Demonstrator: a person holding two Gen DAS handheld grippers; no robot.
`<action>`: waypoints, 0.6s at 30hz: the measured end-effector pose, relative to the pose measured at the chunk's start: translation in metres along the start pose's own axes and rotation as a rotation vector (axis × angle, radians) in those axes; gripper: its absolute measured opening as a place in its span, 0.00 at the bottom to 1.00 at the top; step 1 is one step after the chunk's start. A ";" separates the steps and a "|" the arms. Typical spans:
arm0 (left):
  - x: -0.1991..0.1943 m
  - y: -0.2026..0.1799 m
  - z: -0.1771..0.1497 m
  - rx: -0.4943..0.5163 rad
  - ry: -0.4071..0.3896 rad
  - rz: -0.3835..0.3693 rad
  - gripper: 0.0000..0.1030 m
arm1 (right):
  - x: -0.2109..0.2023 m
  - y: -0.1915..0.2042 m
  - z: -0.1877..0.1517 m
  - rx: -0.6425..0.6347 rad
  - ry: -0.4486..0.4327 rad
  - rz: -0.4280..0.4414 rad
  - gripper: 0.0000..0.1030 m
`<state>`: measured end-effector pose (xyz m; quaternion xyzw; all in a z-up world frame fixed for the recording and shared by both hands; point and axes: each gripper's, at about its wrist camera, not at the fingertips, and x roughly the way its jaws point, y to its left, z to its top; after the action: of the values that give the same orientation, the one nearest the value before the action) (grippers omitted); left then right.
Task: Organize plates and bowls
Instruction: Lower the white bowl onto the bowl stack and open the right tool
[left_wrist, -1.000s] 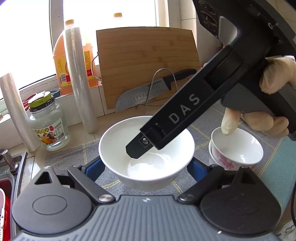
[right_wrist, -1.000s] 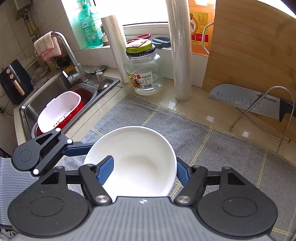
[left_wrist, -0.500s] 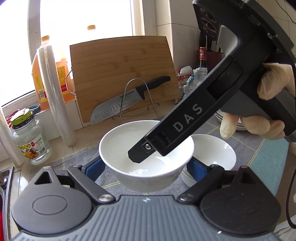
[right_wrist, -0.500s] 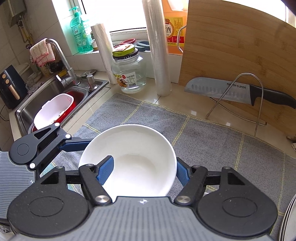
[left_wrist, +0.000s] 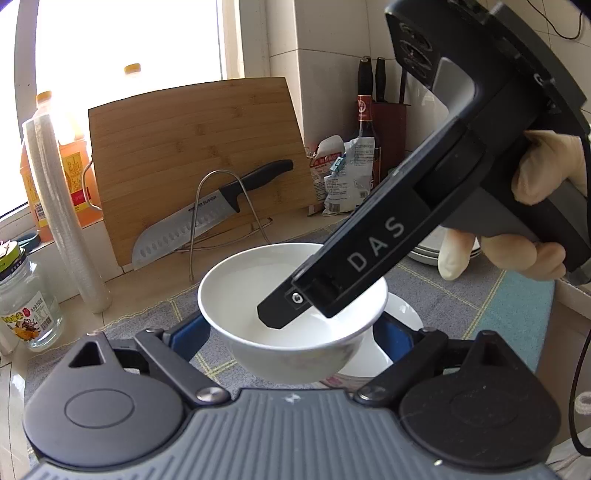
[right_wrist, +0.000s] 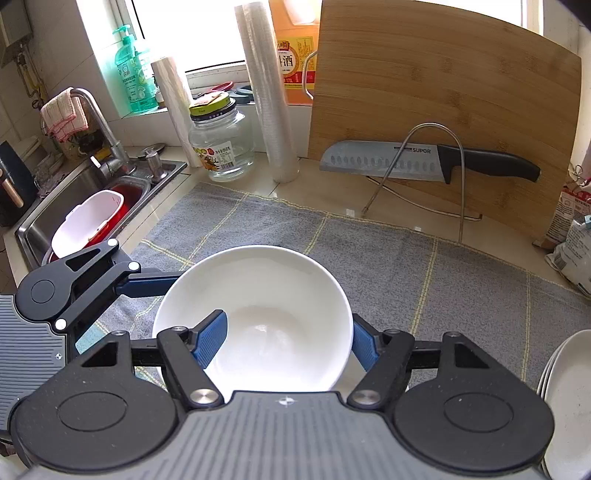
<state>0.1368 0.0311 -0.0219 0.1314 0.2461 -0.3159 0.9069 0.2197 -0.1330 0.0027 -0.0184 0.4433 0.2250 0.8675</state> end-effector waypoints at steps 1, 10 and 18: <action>0.001 -0.002 0.001 0.003 0.000 -0.007 0.91 | -0.002 -0.002 -0.002 0.004 -0.001 -0.004 0.74; 0.014 -0.018 0.006 0.022 0.003 -0.053 0.91 | -0.016 -0.019 -0.013 0.040 -0.004 -0.041 0.74; 0.025 -0.030 0.003 0.031 0.022 -0.083 0.91 | -0.018 -0.030 -0.022 0.065 0.011 -0.058 0.74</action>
<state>0.1357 -0.0057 -0.0345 0.1386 0.2565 -0.3554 0.8881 0.2064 -0.1721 -0.0021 -0.0042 0.4545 0.1849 0.8713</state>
